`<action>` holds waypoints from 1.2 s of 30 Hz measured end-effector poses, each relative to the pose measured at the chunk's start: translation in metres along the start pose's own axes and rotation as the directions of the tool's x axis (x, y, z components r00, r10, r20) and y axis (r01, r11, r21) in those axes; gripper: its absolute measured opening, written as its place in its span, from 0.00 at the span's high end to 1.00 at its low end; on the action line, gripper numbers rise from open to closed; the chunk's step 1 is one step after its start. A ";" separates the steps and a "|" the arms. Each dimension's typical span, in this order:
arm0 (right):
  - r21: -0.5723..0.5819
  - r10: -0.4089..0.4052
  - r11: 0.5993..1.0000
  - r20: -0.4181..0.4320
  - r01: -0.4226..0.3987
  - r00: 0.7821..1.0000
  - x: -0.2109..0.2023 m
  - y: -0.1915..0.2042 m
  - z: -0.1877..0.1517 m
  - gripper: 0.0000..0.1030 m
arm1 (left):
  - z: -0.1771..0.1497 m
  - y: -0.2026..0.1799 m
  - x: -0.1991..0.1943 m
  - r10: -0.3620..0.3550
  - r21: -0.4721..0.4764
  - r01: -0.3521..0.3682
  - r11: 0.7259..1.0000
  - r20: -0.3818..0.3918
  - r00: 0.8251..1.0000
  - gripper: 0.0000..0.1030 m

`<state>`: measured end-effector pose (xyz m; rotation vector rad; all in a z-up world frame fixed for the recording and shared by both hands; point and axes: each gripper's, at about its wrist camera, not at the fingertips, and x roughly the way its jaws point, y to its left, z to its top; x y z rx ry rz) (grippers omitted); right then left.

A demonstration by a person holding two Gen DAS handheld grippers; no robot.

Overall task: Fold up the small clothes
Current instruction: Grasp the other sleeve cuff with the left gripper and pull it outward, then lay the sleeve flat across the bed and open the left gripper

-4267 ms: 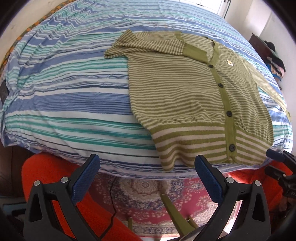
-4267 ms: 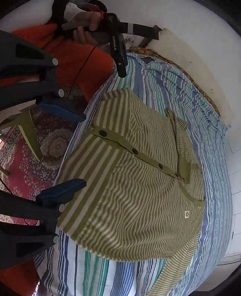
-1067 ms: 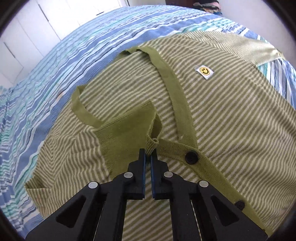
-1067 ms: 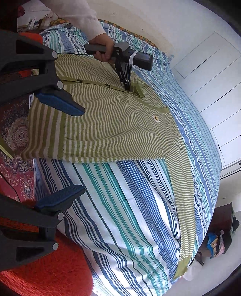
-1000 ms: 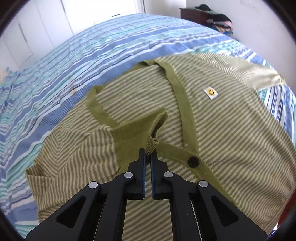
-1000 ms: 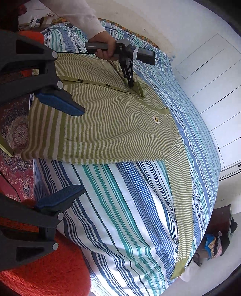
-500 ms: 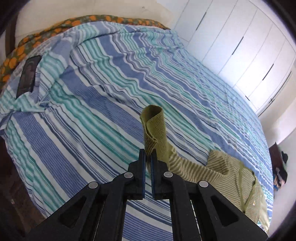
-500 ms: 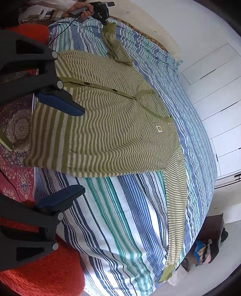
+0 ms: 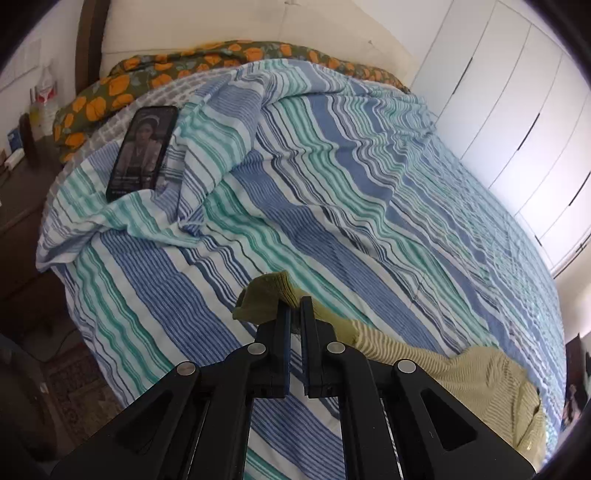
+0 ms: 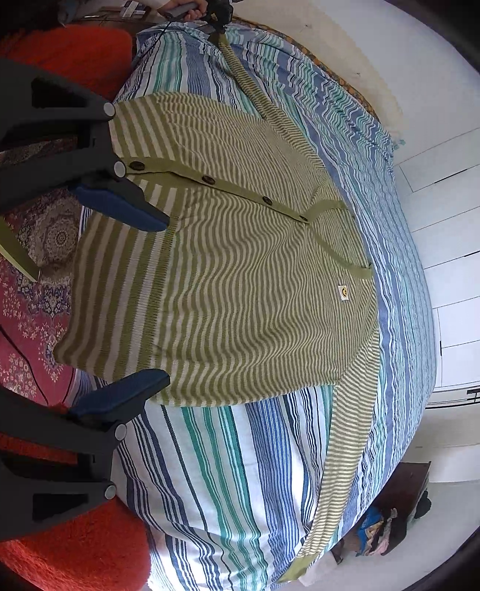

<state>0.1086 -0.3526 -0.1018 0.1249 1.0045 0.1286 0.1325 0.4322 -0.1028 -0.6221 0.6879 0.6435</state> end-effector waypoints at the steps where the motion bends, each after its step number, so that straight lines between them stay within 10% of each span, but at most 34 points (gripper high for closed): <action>1: -0.004 -0.002 1.000 0.000 0.002 1.000 0.000 0.001 0.000 0.26 | 0.006 0.003 0.001 0.004 -0.009 -0.004 1.000 0.006 1.000 0.98; 8: -0.005 -0.010 1.000 -0.005 0.010 1.000 0.001 0.002 -0.001 0.26 | -0.005 0.019 0.048 0.121 0.038 -0.117 0.992 -0.157 0.980 0.95; 21: -0.048 -0.019 0.999 -0.030 0.017 0.999 0.010 0.015 0.000 0.26 | -0.034 0.077 0.044 0.171 -0.090 -0.194 0.977 -0.213 0.962 0.91; 26: -0.061 -0.024 0.998 -0.026 0.023 0.999 0.010 0.019 -0.001 0.26 | -0.028 0.034 0.005 0.163 -0.008 -0.164 0.986 -0.035 0.986 0.40; 30: -0.072 -0.018 0.997 -0.052 0.014 0.998 0.018 0.024 -0.002 0.26 | -0.029 -0.048 0.026 0.055 0.218 -0.030 0.976 -0.111 0.992 0.33; 34: -0.093 -0.018 0.996 -0.050 0.013 0.999 0.017 0.030 -0.002 0.26 | -0.047 -0.081 0.075 0.130 0.287 -0.065 0.956 -0.213 0.968 0.27; 36: -0.092 -0.018 0.996 -0.056 0.013 0.998 0.017 0.030 -0.004 0.26 | -0.069 -0.071 0.113 0.217 0.301 -0.110 0.947 -0.349 0.911 0.26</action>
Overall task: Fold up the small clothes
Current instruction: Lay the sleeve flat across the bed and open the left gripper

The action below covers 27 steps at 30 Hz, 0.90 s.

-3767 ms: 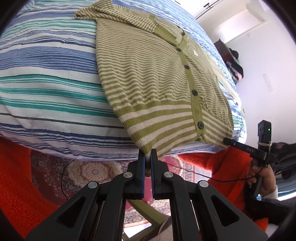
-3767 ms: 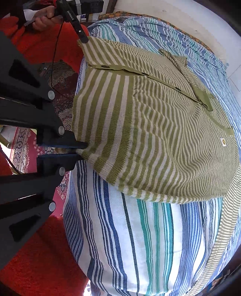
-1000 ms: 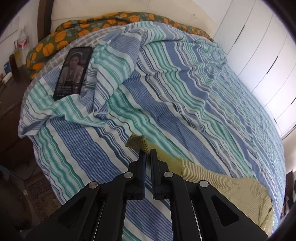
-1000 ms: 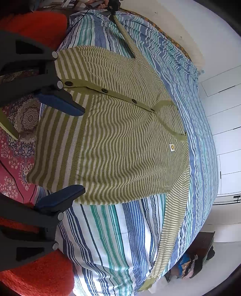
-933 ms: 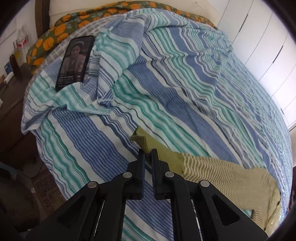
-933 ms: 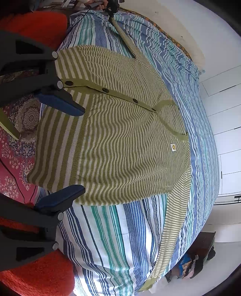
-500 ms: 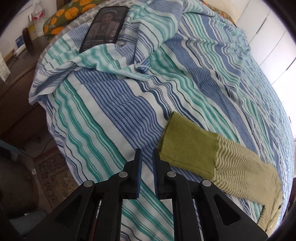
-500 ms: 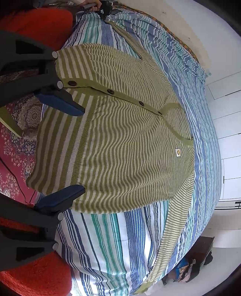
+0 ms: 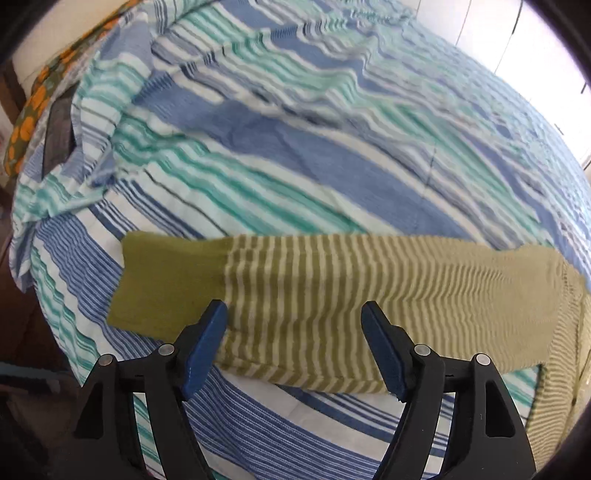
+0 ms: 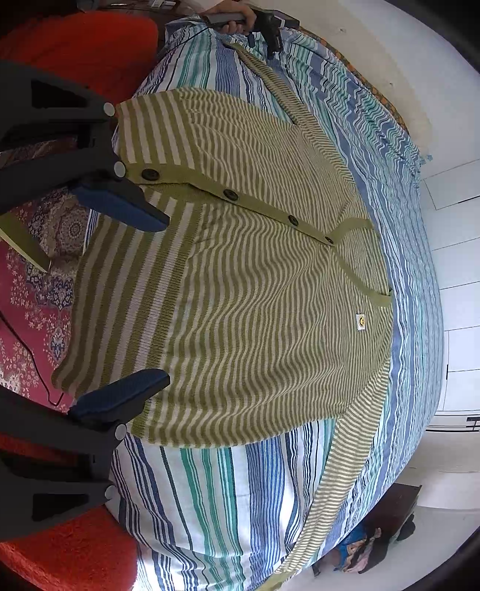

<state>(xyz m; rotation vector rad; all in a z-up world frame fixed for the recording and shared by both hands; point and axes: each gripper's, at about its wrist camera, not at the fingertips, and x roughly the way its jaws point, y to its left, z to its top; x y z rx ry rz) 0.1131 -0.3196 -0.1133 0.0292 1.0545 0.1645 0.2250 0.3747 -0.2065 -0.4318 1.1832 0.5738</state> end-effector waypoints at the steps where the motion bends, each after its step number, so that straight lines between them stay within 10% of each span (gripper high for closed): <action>1: 0.003 0.000 1.000 -0.007 0.000 1.000 0.001 -0.001 -0.001 0.26 | -0.005 0.002 0.015 0.003 0.011 -0.002 1.000 -0.055 0.998 0.26; 7: 0.008 0.000 1.000 0.001 0.000 1.000 -0.002 -0.005 -0.003 0.26 | -0.019 0.013 -0.041 -0.073 -0.016 0.075 0.997 0.108 0.992 0.27; 14: 0.106 -0.010 0.994 0.087 0.001 0.996 -0.016 -0.030 0.013 0.26 | -0.112 -0.021 -0.129 -0.302 0.113 0.285 0.952 0.172 0.938 0.24; 21: 0.183 0.006 0.983 0.093 -0.023 0.996 -0.024 -0.055 0.016 0.26 | -0.242 -0.146 -0.172 -0.528 0.448 0.467 0.762 0.013 0.849 0.24; 27: 0.004 0.032 0.999 -0.023 -0.032 0.999 0.008 -0.016 0.014 0.26 | -0.319 -0.237 -0.132 -0.393 0.674 0.384 0.632 -0.149 0.908 0.26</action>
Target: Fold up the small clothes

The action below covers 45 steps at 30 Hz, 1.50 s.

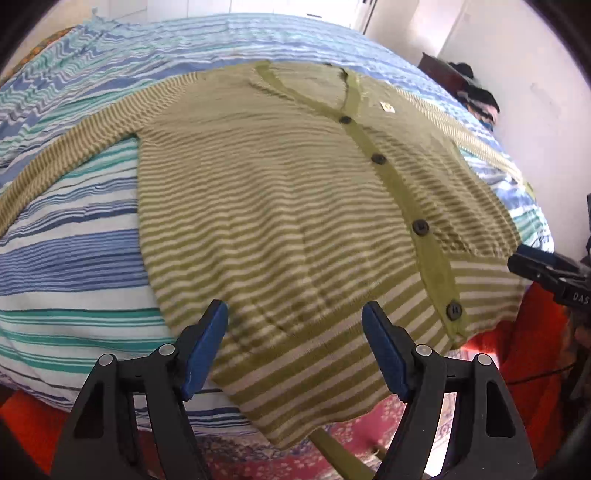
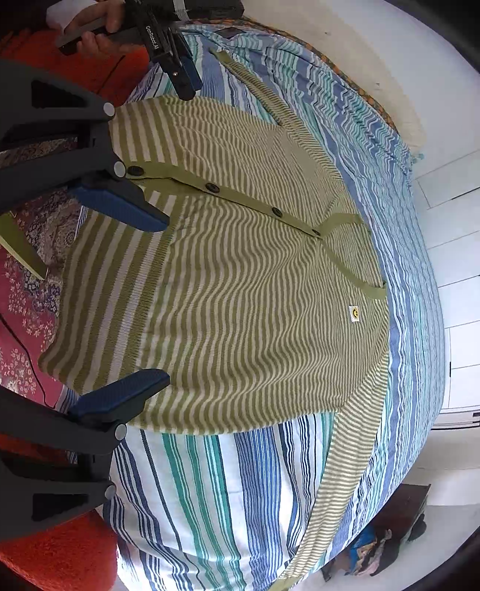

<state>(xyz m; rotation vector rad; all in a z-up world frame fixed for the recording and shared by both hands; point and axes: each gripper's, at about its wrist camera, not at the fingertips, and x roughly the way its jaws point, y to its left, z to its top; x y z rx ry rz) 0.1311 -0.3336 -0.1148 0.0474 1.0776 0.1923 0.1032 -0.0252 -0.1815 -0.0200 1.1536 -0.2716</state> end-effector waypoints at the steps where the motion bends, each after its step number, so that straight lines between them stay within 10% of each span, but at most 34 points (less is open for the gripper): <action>1: -0.023 -0.024 0.999 -0.036 0.023 0.999 0.012 0.002 -0.003 0.26 | -0.008 -0.007 0.016 0.030 0.034 -0.028 0.999 -0.064 0.997 0.27; 5: -0.012 -0.058 0.998 -0.189 0.056 0.980 0.048 -0.008 -0.026 0.23 | -0.030 -0.019 0.017 0.081 0.102 -0.074 0.992 -0.071 0.994 0.27; 13: -0.057 -0.078 0.996 -0.190 0.068 0.979 0.047 -0.005 -0.034 0.17 | -0.034 -0.023 -0.010 0.066 0.072 -0.065 0.995 -0.012 0.998 0.27; 16: -0.024 -0.066 0.998 -0.110 0.064 0.992 0.022 -0.005 -0.034 0.18 | -0.039 -0.013 -0.051 0.032 0.011 -0.033 0.999 0.119 0.992 0.26; 21: 0.046 -0.087 0.996 0.179 0.080 0.980 -0.039 -0.014 -0.027 0.18 | -0.037 0.012 -0.082 0.212 -0.124 -0.184 0.975 0.279 0.937 0.11; 32: 0.148 -0.085 0.987 0.146 0.063 0.986 -0.021 -0.036 -0.021 0.18 | -0.038 0.063 -0.051 0.337 -0.312 -0.268 0.911 0.192 0.922 0.11; 45: 0.147 -0.077 0.987 0.134 0.057 0.988 -0.014 -0.032 -0.025 0.18 | -0.037 0.065 -0.043 0.339 -0.294 -0.282 0.913 0.168 0.926 0.11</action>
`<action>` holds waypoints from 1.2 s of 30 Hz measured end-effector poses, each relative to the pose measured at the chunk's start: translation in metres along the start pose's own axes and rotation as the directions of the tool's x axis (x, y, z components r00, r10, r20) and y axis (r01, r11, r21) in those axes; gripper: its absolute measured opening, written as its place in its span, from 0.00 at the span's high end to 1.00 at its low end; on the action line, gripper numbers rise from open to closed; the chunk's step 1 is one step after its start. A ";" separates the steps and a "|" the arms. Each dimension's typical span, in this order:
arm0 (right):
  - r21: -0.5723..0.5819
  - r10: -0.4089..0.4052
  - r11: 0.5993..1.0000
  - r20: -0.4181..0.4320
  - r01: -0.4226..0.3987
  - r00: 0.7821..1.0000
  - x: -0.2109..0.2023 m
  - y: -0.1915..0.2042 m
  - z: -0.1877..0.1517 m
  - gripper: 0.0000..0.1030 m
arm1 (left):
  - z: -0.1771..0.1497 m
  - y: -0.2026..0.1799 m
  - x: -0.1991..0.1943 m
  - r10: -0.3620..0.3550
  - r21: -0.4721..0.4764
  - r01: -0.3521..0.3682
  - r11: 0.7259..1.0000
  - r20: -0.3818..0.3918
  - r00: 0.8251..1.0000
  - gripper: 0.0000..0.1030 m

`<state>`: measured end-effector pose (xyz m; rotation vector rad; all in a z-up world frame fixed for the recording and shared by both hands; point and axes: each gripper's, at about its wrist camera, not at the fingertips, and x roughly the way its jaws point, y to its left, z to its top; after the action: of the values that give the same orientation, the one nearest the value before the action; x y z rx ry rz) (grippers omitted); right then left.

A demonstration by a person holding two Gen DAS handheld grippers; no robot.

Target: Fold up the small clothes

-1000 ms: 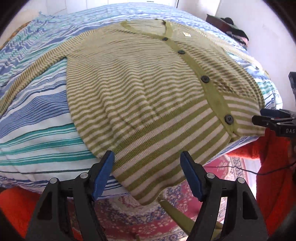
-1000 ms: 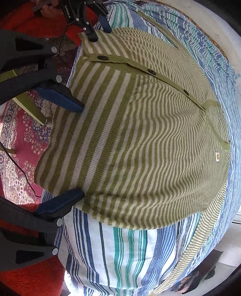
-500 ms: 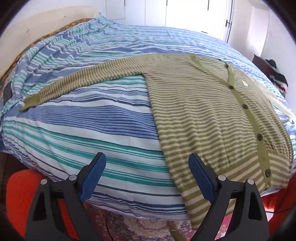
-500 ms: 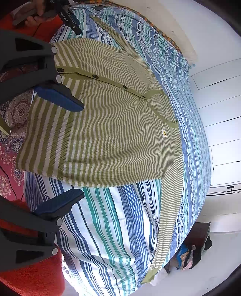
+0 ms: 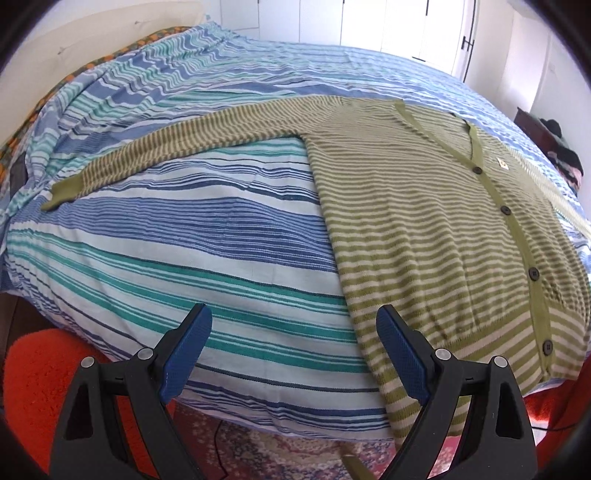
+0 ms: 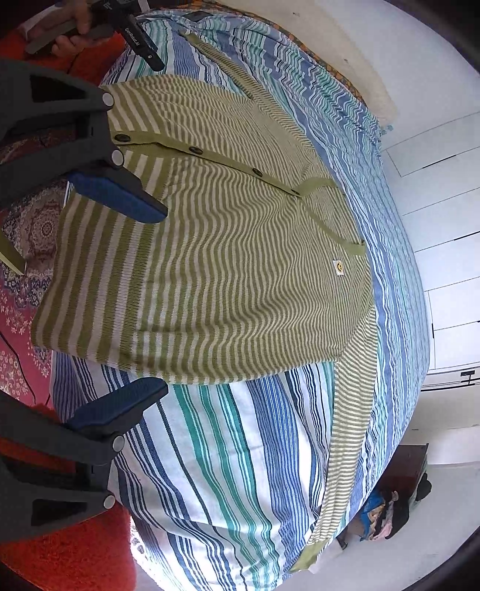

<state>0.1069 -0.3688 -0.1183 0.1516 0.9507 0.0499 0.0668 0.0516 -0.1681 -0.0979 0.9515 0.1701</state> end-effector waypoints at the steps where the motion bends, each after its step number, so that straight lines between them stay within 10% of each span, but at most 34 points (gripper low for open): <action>1: 0.008 0.001 1.000 0.004 -0.001 1.000 0.000 -0.002 0.000 0.18 | 0.000 -0.001 0.000 0.003 0.004 -0.003 1.000 -0.001 1.000 0.11; 36: 0.033 -0.018 0.999 0.037 0.017 0.999 0.002 0.002 0.006 0.18 | 0.003 0.013 0.012 0.003 -0.068 -0.004 0.998 -0.011 1.000 0.11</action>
<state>0.1130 -0.3673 -0.1156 0.1737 0.9163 0.0156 0.0736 0.0655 -0.1767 -0.1602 0.9566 0.2057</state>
